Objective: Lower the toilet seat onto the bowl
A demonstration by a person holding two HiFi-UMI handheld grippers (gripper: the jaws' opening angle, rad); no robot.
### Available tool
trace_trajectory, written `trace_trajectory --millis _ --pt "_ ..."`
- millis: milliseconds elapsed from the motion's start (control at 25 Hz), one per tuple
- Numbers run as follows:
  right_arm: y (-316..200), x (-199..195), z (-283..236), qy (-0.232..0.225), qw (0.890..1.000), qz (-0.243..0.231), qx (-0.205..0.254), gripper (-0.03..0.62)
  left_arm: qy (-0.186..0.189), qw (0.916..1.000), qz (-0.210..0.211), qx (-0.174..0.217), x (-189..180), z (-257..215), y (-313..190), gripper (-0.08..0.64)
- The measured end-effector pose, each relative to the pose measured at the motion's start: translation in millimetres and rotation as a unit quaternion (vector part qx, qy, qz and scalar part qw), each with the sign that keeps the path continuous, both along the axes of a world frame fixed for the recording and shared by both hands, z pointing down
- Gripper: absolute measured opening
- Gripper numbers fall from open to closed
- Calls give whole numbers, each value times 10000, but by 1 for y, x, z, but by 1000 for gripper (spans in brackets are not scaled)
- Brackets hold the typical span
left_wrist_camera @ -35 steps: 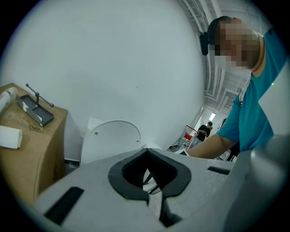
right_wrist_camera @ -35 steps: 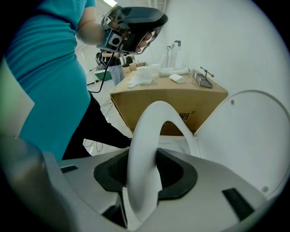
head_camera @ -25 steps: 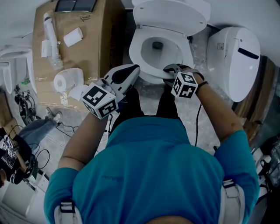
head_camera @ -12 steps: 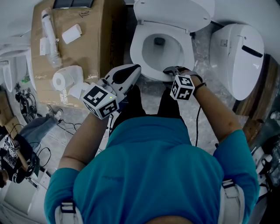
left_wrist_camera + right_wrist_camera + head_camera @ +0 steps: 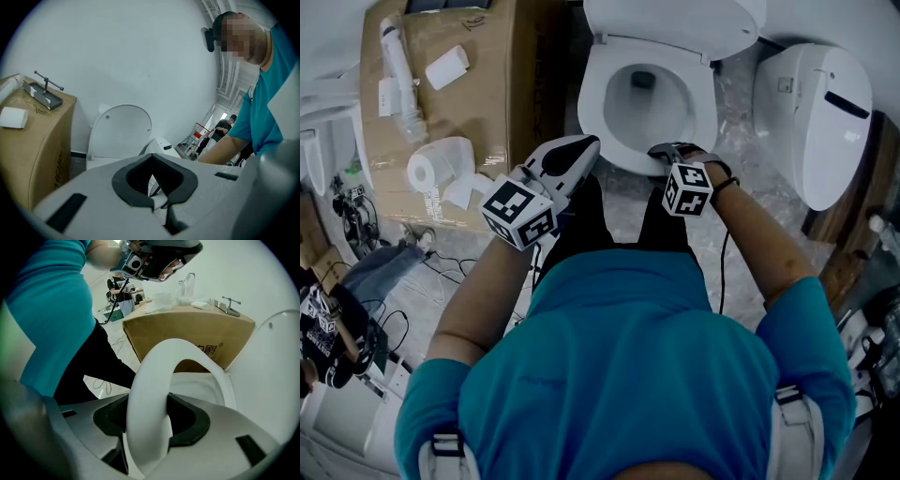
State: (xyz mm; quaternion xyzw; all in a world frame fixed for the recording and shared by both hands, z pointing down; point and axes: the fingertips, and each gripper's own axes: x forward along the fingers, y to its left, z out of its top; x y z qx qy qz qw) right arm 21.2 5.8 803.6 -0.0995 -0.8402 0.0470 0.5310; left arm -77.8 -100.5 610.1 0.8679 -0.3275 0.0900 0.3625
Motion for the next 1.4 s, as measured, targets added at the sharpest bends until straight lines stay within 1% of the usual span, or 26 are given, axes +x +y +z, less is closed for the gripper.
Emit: trace_trajectory --millis 240,600,920,1120,1400 --pt "12 1 20 29 10000 -59 6 229 -56 9998 8 -187 2 25 7 3" --pt "26 0 45 23 10000 -51 25 241 -37 9993 93 -361 8 49 18 3" --pt "37 1 68 34 9999 -12 -99 253 -35 9988 170 -467 14 66 22 3" --pt "45 2 90 154 9996 -68 -219 262 -40 9984 197 -530 16 77 24 3" --pt "53 3 122 355 9991 -225 -116 268 -30 9978 232 -623 19 91 28 3"
